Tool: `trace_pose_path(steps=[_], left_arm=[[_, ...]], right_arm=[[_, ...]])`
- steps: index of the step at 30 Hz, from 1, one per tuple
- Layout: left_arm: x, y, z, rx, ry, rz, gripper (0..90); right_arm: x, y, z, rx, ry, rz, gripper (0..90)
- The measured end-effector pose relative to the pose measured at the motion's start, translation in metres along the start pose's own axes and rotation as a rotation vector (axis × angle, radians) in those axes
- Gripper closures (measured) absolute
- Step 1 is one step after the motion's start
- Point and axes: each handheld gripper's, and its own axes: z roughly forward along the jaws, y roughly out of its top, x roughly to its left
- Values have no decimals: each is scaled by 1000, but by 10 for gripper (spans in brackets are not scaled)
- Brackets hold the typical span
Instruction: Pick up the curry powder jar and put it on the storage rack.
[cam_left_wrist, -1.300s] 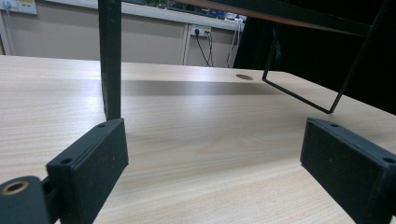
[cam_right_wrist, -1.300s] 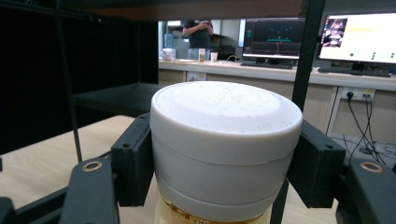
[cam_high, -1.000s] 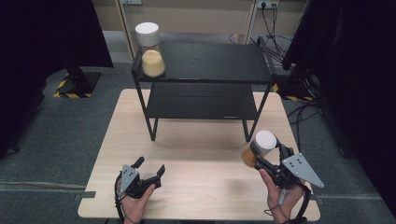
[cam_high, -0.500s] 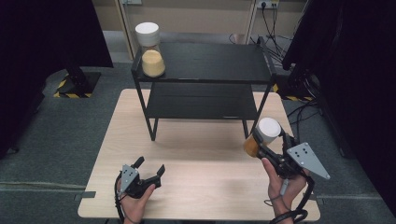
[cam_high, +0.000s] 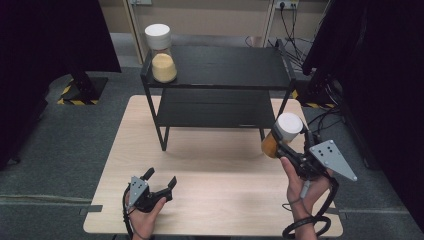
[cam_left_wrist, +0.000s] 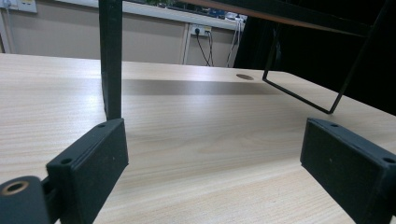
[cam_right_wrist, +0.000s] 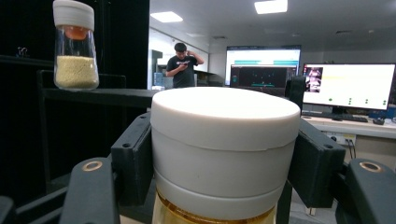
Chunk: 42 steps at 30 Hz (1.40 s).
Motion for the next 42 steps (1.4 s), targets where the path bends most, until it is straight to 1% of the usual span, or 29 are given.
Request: trace_pose_path(steps=[22, 28, 37, 42], left_arm=[[0, 0, 0, 0, 1, -2, 67], [0, 0, 0, 0, 0, -3, 66], [1, 0, 0, 1, -1, -4, 66], [1, 0, 0, 1, -2, -4, 67]], right_arm=[[-2, 27, 26, -45, -11, 6, 338], [-1, 34, 33, -48, -7, 2, 338], [-2, 42, 46, -52, -10, 12, 337], [-2, 48, 51, -57, -9, 9, 338]])
